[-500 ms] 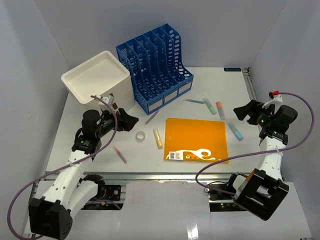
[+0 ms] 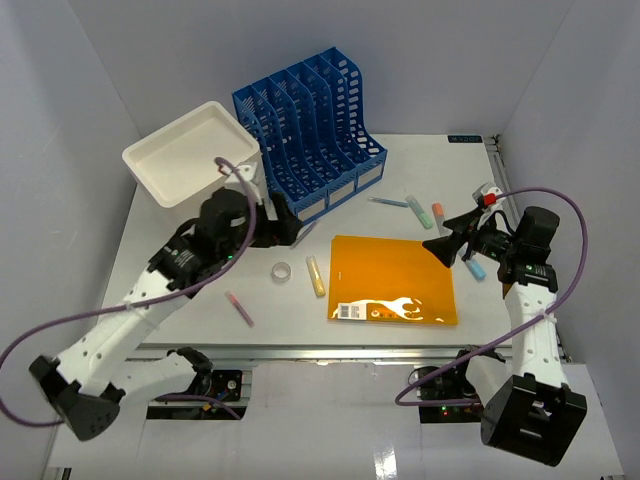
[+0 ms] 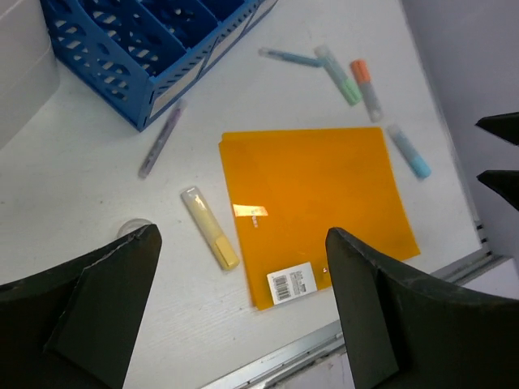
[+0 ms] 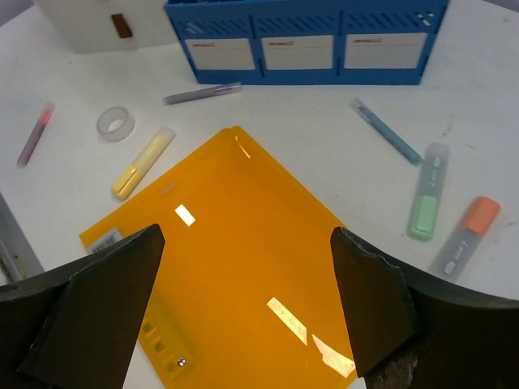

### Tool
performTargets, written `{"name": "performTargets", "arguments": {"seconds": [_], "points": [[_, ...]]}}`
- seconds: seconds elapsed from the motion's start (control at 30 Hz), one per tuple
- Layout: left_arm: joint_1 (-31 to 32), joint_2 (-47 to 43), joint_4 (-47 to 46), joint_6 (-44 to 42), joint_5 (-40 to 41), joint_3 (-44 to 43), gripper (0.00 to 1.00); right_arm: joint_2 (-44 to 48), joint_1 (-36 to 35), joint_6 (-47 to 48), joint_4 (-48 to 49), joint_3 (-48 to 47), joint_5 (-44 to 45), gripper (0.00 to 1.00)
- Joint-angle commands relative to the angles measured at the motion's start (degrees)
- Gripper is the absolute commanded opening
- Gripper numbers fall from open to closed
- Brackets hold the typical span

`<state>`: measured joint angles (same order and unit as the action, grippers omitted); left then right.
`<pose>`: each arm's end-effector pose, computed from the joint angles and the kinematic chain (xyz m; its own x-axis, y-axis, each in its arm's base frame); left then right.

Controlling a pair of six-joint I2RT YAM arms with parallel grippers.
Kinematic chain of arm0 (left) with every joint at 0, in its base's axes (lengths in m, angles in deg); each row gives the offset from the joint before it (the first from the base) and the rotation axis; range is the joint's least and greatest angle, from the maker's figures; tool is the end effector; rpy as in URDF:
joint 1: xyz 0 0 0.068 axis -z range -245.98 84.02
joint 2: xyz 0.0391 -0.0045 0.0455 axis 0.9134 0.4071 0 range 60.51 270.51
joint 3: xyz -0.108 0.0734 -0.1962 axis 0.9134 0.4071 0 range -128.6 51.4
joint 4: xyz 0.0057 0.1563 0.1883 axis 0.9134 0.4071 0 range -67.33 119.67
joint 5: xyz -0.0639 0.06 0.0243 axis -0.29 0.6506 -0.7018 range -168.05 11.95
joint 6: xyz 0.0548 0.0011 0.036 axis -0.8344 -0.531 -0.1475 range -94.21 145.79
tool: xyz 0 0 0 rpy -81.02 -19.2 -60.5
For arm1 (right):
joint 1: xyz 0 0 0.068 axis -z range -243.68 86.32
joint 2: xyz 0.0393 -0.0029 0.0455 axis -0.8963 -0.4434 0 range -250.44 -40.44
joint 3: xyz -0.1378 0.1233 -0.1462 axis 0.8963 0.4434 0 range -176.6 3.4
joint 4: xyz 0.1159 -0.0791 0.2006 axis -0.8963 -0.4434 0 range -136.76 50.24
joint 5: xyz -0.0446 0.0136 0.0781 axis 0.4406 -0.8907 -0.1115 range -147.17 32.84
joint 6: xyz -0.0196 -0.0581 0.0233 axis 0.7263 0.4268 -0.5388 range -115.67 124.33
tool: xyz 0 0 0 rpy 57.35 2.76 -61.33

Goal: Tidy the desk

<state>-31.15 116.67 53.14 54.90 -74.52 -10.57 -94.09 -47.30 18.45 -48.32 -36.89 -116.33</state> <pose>0.1894 -0.1279 0.3311 -0.5543 -0.2060 -0.8064 0.2911 0.8597 -0.4197 0.2183 -0.0180 0.2634 -0.1962 -0.0727 -0.9779 -0.6884 0.7204 0.0846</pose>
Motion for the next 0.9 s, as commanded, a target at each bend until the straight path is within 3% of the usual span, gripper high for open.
{"name": "performTargets", "arguments": {"seconds": [0.0,0.07,0.2,0.3,0.4,0.57,0.87], "points": [[14.11,13.13,22.14,5.08,36.03,-12.3,0.94,1.71,-2.79,8.07,-3.14,-1.22,-1.78,0.9],[15.14,17.77,27.57,10.08,45.81,-18.68,0.94,1.79,-3.0,8.25,-3.36,-1.11,-3.16,0.9],[15.17,23.05,33.64,16.14,52.9,-24.27,0.9,2.7,-3.02,6.79,-1.86,-0.4,-3.68,0.9],[13.36,23.97,31.76,15.93,57.55,-24.15,0.83,2.85,-3.11,6.09,-1.41,-0.32,-3.32,0.9],[7.75,24.95,29.07,13.94,57.01,-23.58,0.8,2.62,-3.1,5.67,-1.36,-0.49,-2.91,0.9],[0.44,25.64,22.69,14.54,54.13,-20.96,0.65,2.18,-3.11,5.48,-1.63,-0.67,-1.45,0.9],[-5.59,30.69,18.88,17.15,51.61,-21.84,0.61,1.81,-3.11,5.57,-1.55,-0.58,-0.49,0.9]]}}
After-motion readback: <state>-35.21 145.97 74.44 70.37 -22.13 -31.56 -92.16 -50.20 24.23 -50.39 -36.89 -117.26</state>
